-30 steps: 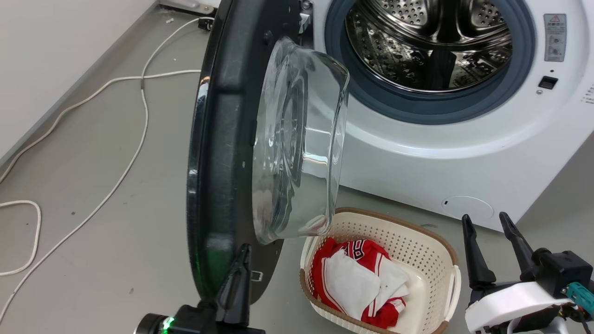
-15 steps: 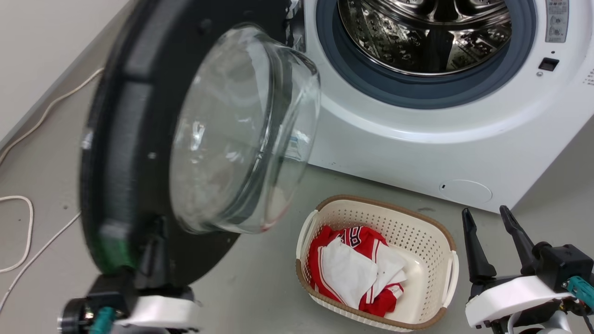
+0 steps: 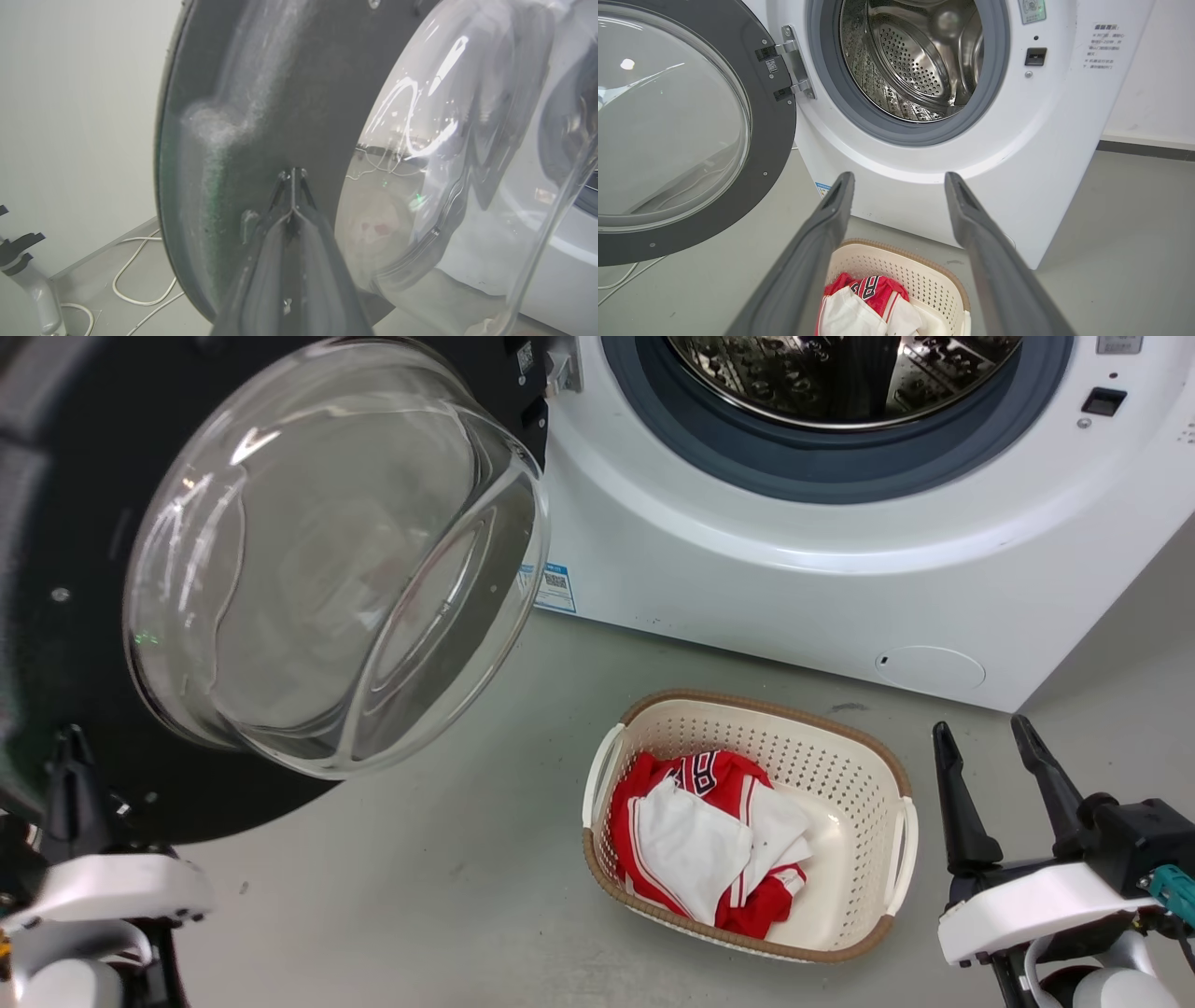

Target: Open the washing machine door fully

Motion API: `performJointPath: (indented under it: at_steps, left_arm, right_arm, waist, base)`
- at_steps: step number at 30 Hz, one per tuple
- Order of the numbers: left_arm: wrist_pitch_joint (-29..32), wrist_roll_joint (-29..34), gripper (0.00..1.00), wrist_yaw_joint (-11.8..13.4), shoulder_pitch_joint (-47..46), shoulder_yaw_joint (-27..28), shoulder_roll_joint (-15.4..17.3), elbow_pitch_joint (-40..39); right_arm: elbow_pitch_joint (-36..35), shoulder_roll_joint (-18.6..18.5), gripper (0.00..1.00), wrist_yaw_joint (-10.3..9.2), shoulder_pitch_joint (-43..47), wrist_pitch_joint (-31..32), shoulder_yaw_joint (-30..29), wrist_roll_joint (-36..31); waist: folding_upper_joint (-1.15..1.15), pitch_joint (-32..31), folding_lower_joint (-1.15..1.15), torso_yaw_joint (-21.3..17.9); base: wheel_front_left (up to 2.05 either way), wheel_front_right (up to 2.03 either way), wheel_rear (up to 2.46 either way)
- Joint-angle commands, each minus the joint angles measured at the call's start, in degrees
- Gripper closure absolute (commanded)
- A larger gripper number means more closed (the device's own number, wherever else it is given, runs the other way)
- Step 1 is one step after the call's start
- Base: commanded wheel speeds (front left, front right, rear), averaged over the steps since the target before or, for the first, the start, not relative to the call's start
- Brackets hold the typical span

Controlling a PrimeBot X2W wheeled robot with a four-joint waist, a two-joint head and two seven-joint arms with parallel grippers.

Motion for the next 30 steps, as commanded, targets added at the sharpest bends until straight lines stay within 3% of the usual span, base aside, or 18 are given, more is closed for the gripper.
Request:
performJointPath:
  at_steps: [1, 11, 17, 30]
  left_arm:
    - [-0.2, -0.6, 1.0, -0.6, -1.5, 1.6, 1.0, 1.7]
    - [-0.2, -0.6, 1.0, -4.8, -8.0, 6.2, 4.7, 10.9]
    - [-0.2, 0.4, 1.0, -5.8, -10.4, 7.2, 5.3, 13.7]
    - [-0.2, 5.0, 1.0, -5.4, -0.1, 8.4, -0.1, 5.0]
  right_arm:
    - [-0.4, 0.1, 0.0, -0.04, -0.8, -0.1, 0.1, -0.6]
    - [-0.7, 0.1, 0.0, -0.04, -2.0, -0.1, 0.0, -0.8]
    - [-0.8, 0.1, 0.0, -0.04, -2.5, -0.9, 0.0, -0.4]
    - [1.3, 0.1, 0.0, -0.04, -1.1, -2.4, 0.8, 0.1]
  waist:
    - [0.0, 0.7, -0.01, -0.3]
    - [0.0, 2.4, -0.01, -1.2]
    - [0.0, 2.3, -0.01, -1.6]
    - [0.0, -2.5, -0.01, -4.5]
  base:
    - [0.0, 0.0, 0.0]
    - [0.0, 0.0, 0.0]
    - [0.0, 0.0, 0.0]
    - [0.0, 0.0, 0.0]
